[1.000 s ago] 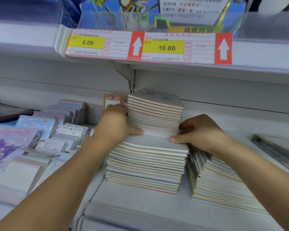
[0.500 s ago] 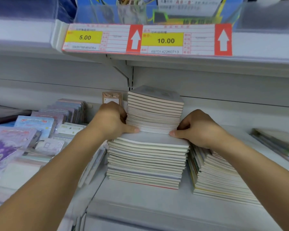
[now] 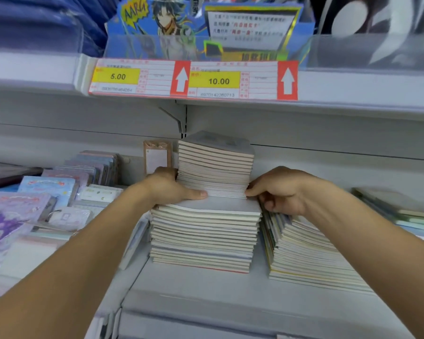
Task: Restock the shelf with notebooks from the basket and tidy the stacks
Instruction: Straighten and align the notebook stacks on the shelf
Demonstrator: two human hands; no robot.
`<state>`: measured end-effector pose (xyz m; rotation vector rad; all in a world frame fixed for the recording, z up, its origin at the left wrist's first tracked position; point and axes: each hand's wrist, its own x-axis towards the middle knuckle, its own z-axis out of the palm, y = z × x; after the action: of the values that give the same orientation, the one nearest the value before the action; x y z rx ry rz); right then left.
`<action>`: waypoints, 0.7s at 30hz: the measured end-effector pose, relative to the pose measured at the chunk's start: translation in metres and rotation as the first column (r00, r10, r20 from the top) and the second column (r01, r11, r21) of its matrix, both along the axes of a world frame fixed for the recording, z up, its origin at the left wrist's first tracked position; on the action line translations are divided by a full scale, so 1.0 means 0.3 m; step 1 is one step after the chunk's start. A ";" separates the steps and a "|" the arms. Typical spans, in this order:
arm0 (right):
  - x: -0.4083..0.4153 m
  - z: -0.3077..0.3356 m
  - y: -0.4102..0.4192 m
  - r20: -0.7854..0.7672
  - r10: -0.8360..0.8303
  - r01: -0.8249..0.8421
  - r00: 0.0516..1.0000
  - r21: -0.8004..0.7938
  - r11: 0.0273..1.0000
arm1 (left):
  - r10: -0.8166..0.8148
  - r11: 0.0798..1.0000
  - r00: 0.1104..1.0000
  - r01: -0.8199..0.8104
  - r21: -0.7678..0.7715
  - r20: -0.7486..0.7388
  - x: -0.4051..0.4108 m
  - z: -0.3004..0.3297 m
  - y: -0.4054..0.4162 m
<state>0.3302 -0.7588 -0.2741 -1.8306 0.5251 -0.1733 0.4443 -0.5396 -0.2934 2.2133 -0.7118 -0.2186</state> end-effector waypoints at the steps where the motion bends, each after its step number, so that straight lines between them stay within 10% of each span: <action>1: 0.011 0.003 -0.009 -0.004 0.001 -0.001 1.000 0.025 1.000 | 0.015 0.999 0.999 -0.016 -0.030 -0.039 0.011 0.002 -0.007; 10: 0.108 -0.033 -0.102 0.023 -0.040 0.031 0.999 0.324 0.946 | 0.028 0.993 0.993 -0.040 -0.109 -0.114 0.061 -0.010 -0.025; 21: 0.126 -0.008 -0.088 0.130 -0.063 0.050 0.990 0.106 0.993 | 0.059 0.996 0.998 -0.059 -0.061 -0.014 0.039 0.025 -0.029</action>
<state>0.3681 -0.7852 -0.2766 -1.6924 0.4836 -0.2997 0.4560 -0.5484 -0.2857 2.1698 -0.6374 -0.1778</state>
